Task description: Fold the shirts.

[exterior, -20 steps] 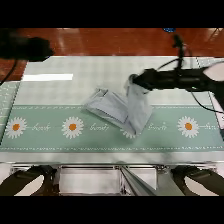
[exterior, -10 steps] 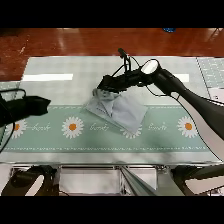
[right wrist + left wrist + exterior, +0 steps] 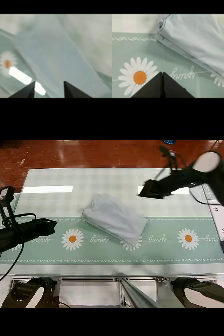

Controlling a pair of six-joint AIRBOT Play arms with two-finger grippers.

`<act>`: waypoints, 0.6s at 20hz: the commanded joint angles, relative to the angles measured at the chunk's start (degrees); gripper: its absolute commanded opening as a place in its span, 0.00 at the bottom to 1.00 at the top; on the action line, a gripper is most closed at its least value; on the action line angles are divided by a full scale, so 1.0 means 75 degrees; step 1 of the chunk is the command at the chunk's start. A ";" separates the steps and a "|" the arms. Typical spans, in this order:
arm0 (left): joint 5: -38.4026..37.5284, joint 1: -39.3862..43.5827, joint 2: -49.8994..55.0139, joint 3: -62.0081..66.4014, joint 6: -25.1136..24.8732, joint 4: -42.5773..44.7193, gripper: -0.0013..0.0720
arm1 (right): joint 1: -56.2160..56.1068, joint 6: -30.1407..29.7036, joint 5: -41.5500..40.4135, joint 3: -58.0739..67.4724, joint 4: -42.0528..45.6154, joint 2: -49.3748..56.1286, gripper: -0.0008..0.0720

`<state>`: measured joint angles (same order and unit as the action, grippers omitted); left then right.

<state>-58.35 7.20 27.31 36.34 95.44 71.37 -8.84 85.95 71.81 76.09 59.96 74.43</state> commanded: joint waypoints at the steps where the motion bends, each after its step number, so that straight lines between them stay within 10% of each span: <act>1: 0.0291 -0.0006 -0.0015 -0.0047 0.0067 -0.0172 0.04 | 0.0463 0.1842 -0.0554 -0.2142 0.3002 -0.2448 0.58; 6: 0.0326 -0.0006 -0.0015 -0.0047 0.0067 -0.0283 0.04 | 0.0434 0.3768 -0.3914 -0.6505 0.1352 -0.4468 0.58; 12: 0.0323 -0.0006 -0.0015 -0.0047 0.0067 -0.0542 0.04 | 0.0434 0.1014 -0.4695 -0.7137 -0.2124 -0.2751 0.58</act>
<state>-55.94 7.22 27.24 35.99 95.96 68.07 -5.63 102.80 41.63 25.69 57.93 49.06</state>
